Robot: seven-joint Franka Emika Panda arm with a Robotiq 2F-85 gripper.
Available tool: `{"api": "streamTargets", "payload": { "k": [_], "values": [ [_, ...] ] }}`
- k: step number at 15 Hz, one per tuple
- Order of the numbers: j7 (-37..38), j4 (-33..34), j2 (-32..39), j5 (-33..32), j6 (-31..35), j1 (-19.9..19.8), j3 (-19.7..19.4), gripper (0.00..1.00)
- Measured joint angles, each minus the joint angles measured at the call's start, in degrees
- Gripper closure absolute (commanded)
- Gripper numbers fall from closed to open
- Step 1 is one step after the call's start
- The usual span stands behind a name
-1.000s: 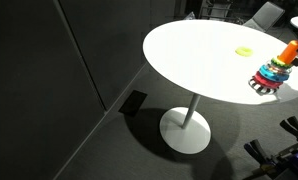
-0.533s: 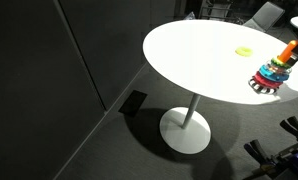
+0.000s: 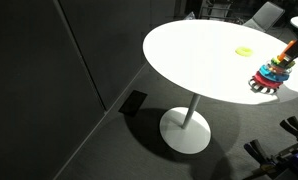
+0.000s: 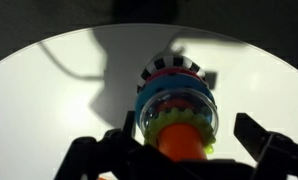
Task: Pick up the green ring from the stack and put it on the table
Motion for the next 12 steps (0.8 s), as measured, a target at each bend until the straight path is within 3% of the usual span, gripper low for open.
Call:
{"api": "streamTargets", "payload": {
  "k": [6, 12],
  "values": [
    [-3.65, 0.24, 0.67, 5.87, 1.23, 0.65, -0.34, 0.0],
    [-4.94, 0.31, 0.74, 6.93, 1.45, 0.65, -0.94, 0.0]
  ]
}}
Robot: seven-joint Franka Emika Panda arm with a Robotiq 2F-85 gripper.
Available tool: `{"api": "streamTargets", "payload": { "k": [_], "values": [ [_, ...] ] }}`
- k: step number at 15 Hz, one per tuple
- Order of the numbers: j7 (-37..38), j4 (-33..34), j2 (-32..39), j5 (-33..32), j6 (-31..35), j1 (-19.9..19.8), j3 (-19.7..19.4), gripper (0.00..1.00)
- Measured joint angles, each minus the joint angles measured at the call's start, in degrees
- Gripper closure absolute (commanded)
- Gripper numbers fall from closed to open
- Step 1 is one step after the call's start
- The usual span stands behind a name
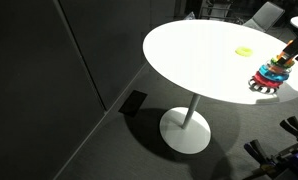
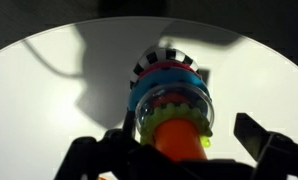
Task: Pick up the green ring from the stack and put it on the table
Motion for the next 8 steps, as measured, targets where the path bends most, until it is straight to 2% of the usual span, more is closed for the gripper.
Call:
{"api": "streamTargets", "payload": {
  "k": [6, 7, 8],
  "values": [
    [0.0, -0.03, 1.38, 0.0, 1.69, 0.0, 0.0, 0.0],
    [0.0, -0.02, 1.68, 0.0, 1.9, -0.01, 0.0, 0.21],
    [0.0, -0.02, 1.86, 0.0, 1.99, -0.03, -0.01, 0.26]
  ]
}}
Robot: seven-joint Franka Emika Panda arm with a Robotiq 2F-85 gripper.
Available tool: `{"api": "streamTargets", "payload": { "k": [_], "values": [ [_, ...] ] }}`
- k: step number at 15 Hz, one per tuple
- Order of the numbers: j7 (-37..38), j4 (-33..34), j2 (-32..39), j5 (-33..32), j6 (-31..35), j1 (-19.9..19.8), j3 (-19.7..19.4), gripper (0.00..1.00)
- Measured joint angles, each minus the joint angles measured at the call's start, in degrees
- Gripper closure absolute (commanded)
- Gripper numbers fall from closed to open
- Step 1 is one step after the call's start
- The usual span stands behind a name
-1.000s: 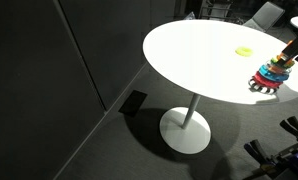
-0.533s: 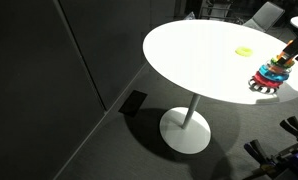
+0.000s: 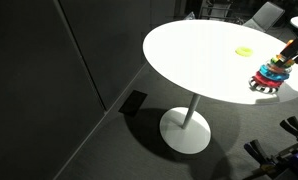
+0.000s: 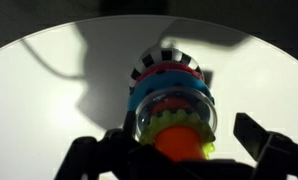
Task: Pick up the green ring from the stack and put it on the table
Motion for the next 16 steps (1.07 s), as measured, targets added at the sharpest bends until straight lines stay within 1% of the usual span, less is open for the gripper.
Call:
{"api": "streamTargets", "payload": {
  "k": [1, 2, 4, 5, 6, 11, 16],
  "values": [
    [0.0, 0.0, 0.06, 0.0, 0.01, -0.02, -0.01, 0.32],
    [0.0, 0.0, 0.06, 0.0, 0.01, -0.05, -0.03, 0.42],
    [0.0, 0.06, 0.06, 0.0, 0.02, -0.2, -0.06, 0.57],
    [0.0, 0.11, 0.03, 0.0, 0.03, -0.28, -0.1, 0.58],
    [0.0, 0.17, -0.02, -0.01, 0.03, -0.39, -0.12, 0.62],
    [0.11, 0.55, -1.08, -0.49, 0.03, -1.38, -0.16, 0.62],
    [0.72, 0.68, -4.29, -2.58, -0.27, -2.31, -0.16, 0.62]
  ]
}}
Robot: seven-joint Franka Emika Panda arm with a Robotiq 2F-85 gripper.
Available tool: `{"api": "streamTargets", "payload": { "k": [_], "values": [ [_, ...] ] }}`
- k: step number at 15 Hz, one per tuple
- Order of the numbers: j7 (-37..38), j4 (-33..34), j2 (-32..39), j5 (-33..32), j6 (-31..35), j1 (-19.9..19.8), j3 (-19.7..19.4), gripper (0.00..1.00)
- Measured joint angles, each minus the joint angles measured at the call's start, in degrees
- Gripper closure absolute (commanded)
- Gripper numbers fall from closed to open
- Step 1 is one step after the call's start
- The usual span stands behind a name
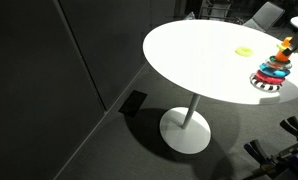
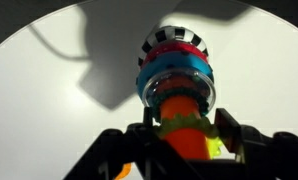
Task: Pick up the green ring from the stack and put it on the table
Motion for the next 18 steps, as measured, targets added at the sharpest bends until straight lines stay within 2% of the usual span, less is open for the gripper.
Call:
{"api": "streamTargets", "payload": {
  "k": [9, 18],
  "values": [
    [0.82, 0.56, -6.37, -0.03, -1.65, -0.9, -0.01, 0.62],
    [5.28, 2.65, -4.3, -2.53, -2.46, -7.26, -0.34, 0.62]
  ]
}}
